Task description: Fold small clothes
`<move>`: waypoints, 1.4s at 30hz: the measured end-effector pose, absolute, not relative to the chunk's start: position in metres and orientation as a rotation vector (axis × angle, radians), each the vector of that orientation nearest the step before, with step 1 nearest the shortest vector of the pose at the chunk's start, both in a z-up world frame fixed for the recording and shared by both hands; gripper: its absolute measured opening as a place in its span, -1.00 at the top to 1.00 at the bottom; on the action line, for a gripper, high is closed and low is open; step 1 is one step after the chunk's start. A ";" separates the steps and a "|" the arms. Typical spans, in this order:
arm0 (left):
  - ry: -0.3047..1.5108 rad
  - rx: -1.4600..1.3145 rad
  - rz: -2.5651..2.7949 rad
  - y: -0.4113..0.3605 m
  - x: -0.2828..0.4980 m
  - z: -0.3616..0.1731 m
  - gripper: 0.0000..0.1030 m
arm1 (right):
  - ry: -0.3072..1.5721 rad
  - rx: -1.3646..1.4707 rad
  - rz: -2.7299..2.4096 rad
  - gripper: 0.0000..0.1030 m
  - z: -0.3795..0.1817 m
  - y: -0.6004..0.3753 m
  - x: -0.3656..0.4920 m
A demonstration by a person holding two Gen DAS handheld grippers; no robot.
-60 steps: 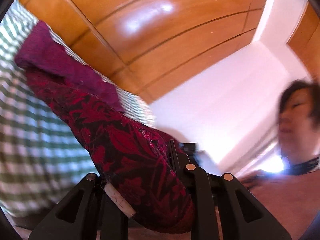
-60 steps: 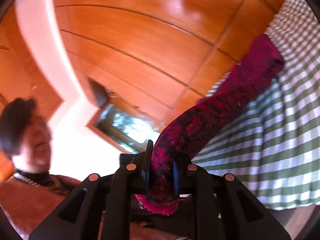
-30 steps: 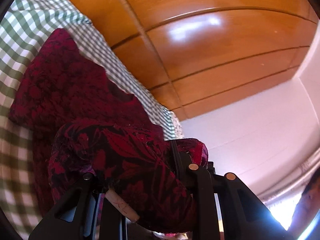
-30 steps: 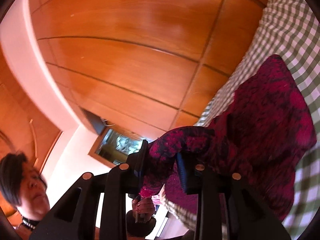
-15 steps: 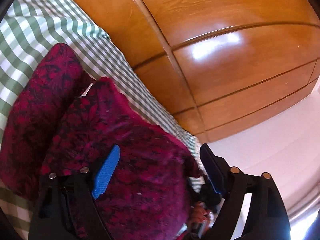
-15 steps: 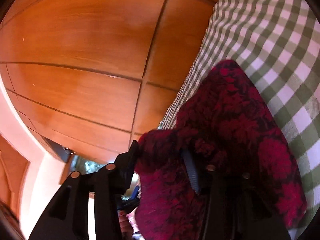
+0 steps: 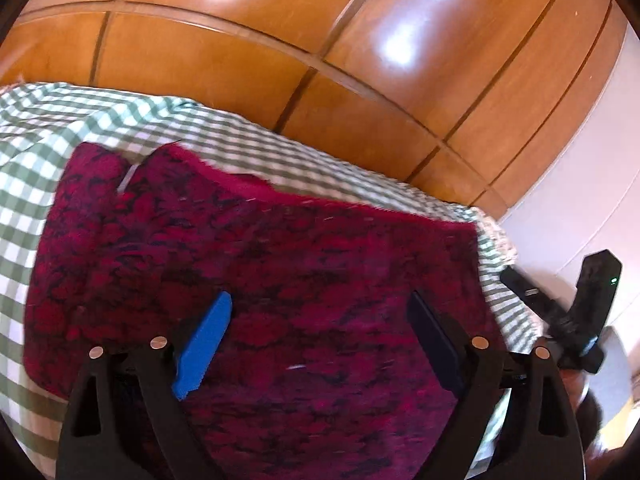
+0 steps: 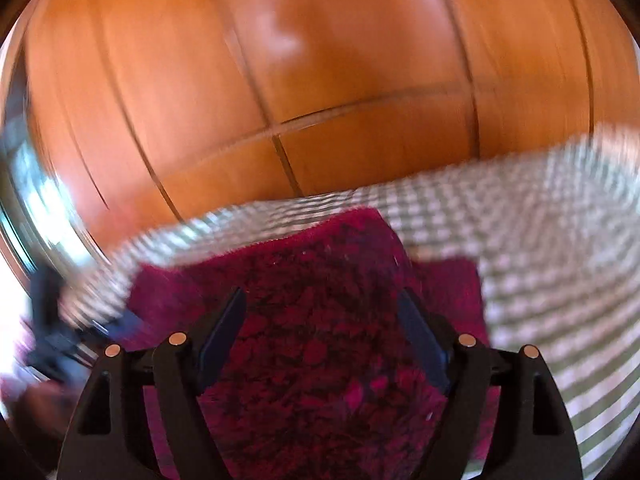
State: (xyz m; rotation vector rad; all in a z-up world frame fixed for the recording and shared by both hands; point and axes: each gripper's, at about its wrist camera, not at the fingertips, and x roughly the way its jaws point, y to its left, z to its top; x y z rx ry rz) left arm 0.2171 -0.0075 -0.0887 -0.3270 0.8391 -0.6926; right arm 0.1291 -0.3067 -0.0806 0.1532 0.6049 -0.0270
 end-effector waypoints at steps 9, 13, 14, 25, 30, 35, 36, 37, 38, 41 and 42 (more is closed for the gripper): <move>0.879 -0.264 -0.482 -0.027 0.268 -0.086 -0.75 | 0.782 0.072 -0.167 -0.49 -0.106 -0.296 0.201; 0.925 -0.252 -0.425 -0.025 0.292 -0.114 -0.77 | 0.860 0.139 -0.226 -0.51 -0.133 -0.322 0.218; 0.897 -0.230 -0.440 -0.025 0.294 -0.121 -0.85 | 0.867 0.156 -0.232 -0.55 -0.139 -0.328 0.223; 0.832 -0.141 -0.430 -0.036 0.277 -0.112 -0.93 | 0.852 0.232 -0.236 -0.60 -0.151 -0.338 0.225; 0.828 -0.190 -0.422 -0.038 0.263 -0.096 -0.93 | 0.848 0.226 -0.242 -0.60 -0.151 -0.334 0.226; 0.825 -0.101 -0.376 -0.059 0.264 -0.086 -0.93 | 0.843 0.226 -0.243 -0.60 -0.150 -0.335 0.224; 0.836 -0.041 -0.346 -0.067 0.269 -0.088 -0.93 | 0.842 0.227 -0.244 -0.60 -0.150 -0.334 0.224; 0.850 -0.009 -0.328 -0.072 0.274 -0.091 -0.93 | 0.841 0.227 -0.244 -0.60 -0.150 -0.334 0.224; 0.874 0.017 -0.317 -0.077 0.281 -0.096 -0.93 | 0.840 0.227 -0.244 -0.60 -0.150 -0.334 0.224; 0.907 0.051 -0.287 -0.082 0.302 -0.110 -0.93 | 0.839 0.227 -0.246 -0.60 -0.150 -0.335 0.223; 0.910 0.071 -0.283 -0.084 0.307 -0.114 -0.93 | 0.839 0.227 -0.248 -0.60 -0.150 -0.335 0.223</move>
